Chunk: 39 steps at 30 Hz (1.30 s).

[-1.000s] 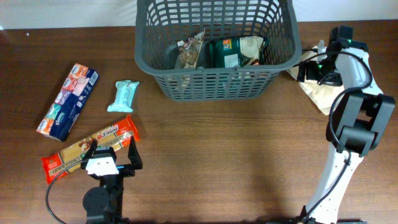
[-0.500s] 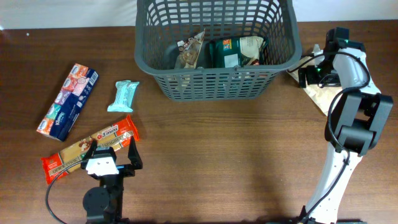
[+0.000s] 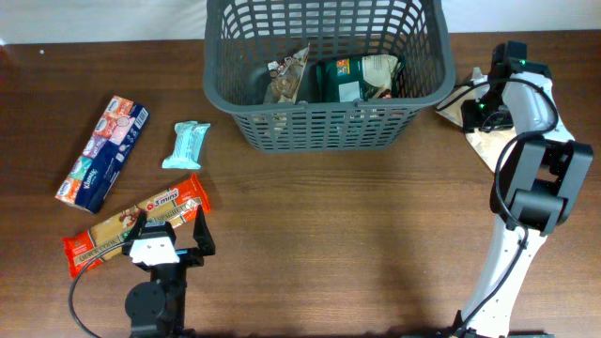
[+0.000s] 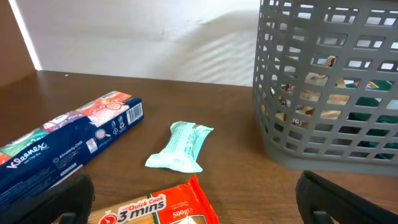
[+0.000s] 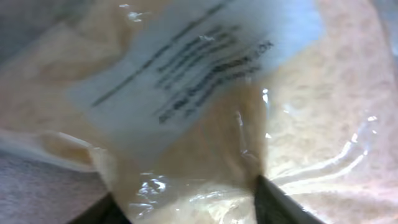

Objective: Pack container

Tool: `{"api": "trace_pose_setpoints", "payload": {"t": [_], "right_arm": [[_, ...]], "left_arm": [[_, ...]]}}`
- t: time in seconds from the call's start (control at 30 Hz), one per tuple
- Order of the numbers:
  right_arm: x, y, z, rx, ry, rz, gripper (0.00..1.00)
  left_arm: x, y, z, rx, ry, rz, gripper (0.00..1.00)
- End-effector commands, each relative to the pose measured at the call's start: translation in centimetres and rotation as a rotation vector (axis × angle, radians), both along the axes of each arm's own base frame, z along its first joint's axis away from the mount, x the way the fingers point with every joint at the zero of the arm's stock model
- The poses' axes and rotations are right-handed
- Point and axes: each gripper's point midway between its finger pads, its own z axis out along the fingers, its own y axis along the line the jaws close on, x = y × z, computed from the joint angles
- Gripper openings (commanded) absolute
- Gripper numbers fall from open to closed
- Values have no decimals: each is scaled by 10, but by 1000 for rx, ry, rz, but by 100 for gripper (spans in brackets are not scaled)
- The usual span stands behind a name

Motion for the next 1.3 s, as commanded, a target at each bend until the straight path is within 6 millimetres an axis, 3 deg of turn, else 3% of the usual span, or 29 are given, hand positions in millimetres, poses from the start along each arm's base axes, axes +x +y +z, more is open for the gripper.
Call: {"api": "trace_pose_setpoints", "payload": {"t": [0.0, 0.03, 0.13, 0.17, 0.47, 0.57, 0.73, 0.97, 1.27], "right_arm": [[-15, -6, -26, -25, 74, -22, 47], [-14, -5, -26, -20, 72, -23, 40], [-14, -4, -26, -14, 69, -22, 6], [-14, -4, -26, -14, 68, -26, 4], [-10, -3, -25, 1, 45, -80, 4], [-2, -4, -14, -1, 12, -103, 4], [21, -10, 23, -12, -86, -143, 4], [49, -17, 92, -33, -221, -157, 4], [59, -20, 155, -46, -337, -177, 4]], "left_arm": [[0, -2, 0, 15, -3, -14, 99], [0, -2, -1, 15, -3, -14, 99], [0, -2, 0, 15, -3, -14, 99], [0, -2, -1, 15, -3, -14, 99], [0, -2, -1, 15, -3, -14, 99], [0, -2, -1, 15, -3, -14, 99], [0, -2, 0, 15, -3, -14, 99], [0, -2, 0, 15, -3, -14, 99], [0, -2, 0, 15, -3, -14, 99]]}}
